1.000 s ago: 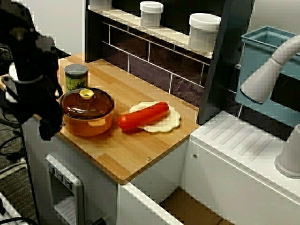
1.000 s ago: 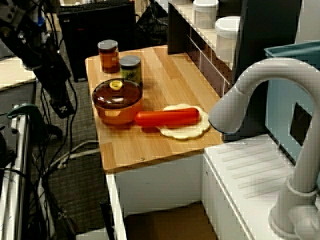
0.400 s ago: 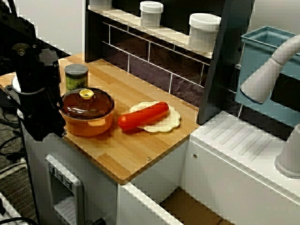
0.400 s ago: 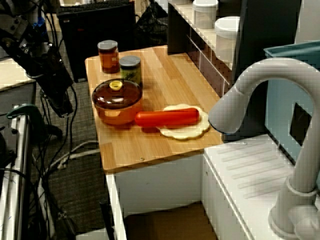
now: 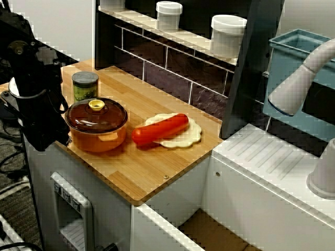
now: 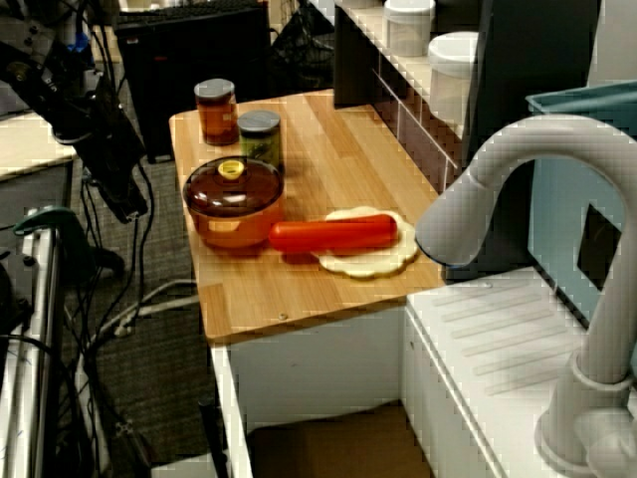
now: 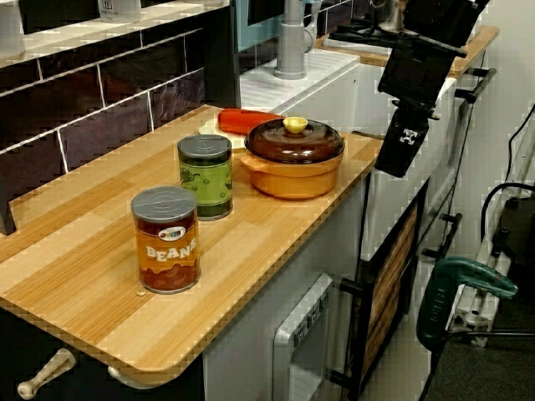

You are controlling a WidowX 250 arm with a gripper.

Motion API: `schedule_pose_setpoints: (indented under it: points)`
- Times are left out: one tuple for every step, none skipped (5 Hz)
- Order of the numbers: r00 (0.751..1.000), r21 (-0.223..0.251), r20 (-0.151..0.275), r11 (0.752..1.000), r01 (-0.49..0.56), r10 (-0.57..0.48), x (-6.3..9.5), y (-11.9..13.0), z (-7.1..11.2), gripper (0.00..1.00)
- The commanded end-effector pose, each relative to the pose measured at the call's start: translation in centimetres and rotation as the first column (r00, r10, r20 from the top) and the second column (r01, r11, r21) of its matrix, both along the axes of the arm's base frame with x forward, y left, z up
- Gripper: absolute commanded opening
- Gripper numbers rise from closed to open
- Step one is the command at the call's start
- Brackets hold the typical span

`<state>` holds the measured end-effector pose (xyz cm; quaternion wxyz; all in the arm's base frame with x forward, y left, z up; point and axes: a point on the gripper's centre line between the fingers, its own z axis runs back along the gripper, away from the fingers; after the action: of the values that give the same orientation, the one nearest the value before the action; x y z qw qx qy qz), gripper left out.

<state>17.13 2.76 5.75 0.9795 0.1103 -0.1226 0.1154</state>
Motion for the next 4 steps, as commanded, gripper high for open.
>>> schedule_pose_setpoints:
  points:
    - [0.998, -0.006, 0.048, 1.000, -0.031, 0.031, 1.5, 0.6, 0.3, 0.00]
    - [0.998, -0.002, 0.053, 0.999, -0.045, 0.045, 2.3, 0.3, 0.2, 0.00]
    - [0.996, -0.007, 0.055, 0.998, -0.068, 0.068, 3.6, 0.5, 0.3, 0.00]
    - [0.994, -0.009, 0.067, 0.996, -0.086, 0.087, 4.7, 0.8, 0.5, 0.00]
